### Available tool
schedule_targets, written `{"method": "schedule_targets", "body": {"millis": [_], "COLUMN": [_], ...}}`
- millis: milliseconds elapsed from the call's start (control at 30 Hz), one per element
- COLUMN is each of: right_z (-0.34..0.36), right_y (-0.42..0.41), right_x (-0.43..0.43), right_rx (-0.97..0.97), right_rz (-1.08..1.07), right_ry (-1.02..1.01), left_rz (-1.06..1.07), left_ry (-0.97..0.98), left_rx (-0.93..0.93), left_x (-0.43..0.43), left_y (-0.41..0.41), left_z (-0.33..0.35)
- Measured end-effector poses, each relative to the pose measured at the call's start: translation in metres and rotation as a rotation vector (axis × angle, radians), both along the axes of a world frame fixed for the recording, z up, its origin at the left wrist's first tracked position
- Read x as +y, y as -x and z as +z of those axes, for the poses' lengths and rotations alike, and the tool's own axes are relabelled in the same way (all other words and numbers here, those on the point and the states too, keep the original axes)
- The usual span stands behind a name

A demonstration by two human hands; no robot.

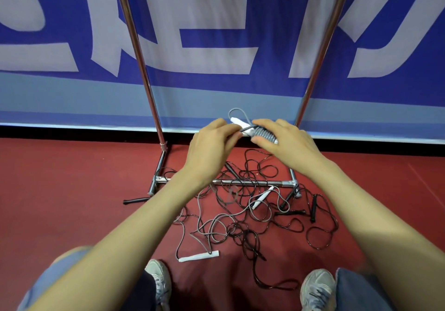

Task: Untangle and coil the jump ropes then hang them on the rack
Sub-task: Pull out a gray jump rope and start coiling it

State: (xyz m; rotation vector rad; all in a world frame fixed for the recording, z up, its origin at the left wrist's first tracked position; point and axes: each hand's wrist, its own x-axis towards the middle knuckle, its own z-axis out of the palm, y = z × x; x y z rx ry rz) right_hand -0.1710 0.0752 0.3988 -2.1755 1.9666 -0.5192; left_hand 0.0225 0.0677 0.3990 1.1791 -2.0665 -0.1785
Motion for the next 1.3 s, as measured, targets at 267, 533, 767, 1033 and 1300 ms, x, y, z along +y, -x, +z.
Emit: {"method": "schedule_targets", "body": {"millis": [267, 533, 767, 1033, 1300], "right_z": [0.002, 0.011, 0.019, 0.025, 0.027], "right_y": [-0.007, -0.012, -0.008, -0.004, 0.006], "right_x": [-0.002, -0.001, 0.007, 0.014, 0.016], "right_rx": [-0.334, -0.951, -1.288, -1.259, -1.061], "right_rz": [-0.07, 0.044, 0.206, 0.357, 0.508], "right_ry": [0.139, 0.02, -0.212, -0.445, -0.659], "left_rz": [-0.027, -0.016, -0.195, -0.275, -0.38], "left_ry": [-0.847, -0.838, -0.976, -0.867, -0.772], "left_rx": [0.767, 0.718, 0.736, 0.649, 0.433], "left_x": [-0.007, -0.01, -0.013, -0.021, -0.017], "left_y": [-0.001, -0.004, -0.009, -0.017, -0.02], "left_z": [0.005, -0.003, -0.006, -0.005, -0.008]}}
